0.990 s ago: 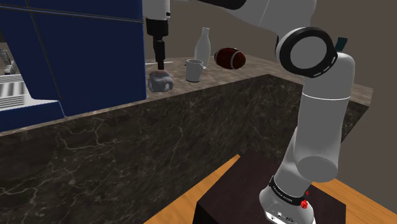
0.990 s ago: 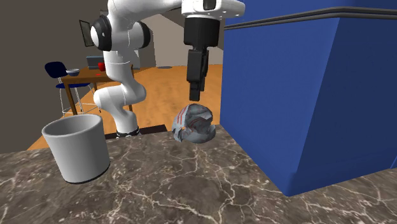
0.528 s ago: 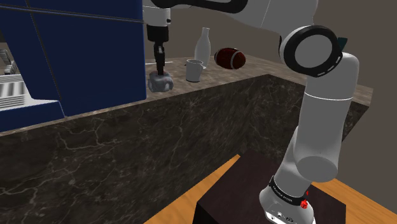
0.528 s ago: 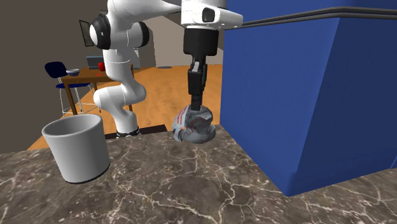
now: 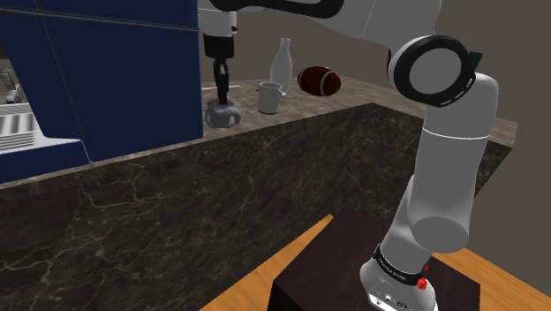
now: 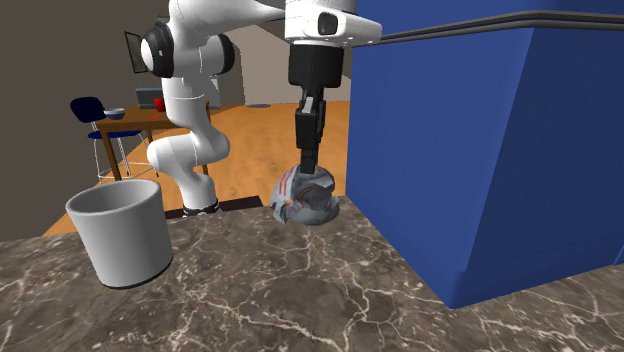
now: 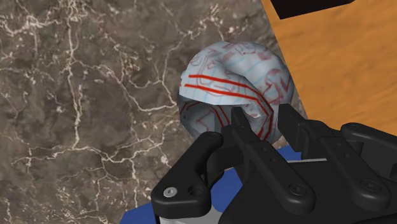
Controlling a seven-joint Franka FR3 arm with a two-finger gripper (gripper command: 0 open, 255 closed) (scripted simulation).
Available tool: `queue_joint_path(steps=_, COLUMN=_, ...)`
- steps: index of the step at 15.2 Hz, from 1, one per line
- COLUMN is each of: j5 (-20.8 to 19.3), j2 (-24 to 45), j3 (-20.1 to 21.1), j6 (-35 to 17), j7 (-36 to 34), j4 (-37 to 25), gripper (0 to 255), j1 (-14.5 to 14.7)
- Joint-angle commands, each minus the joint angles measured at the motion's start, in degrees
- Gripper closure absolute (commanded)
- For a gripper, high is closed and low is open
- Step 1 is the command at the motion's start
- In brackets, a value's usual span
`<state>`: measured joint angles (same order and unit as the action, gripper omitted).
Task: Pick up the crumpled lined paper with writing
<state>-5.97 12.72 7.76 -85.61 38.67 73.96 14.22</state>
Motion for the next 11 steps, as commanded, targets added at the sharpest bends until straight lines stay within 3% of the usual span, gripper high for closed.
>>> queue_joint_path(steps=1, j5=-0.06, j2=0.38, j3=0.03, j6=0.95, j7=0.0, j4=-1.32, gripper=255, j1=0.09)
queue_joint_path(steps=11, j5=-1.07, j2=6.09, j3=0.11, j6=11.86, j7=0.48, j4=-17.91, gripper=255, j1=1.14)
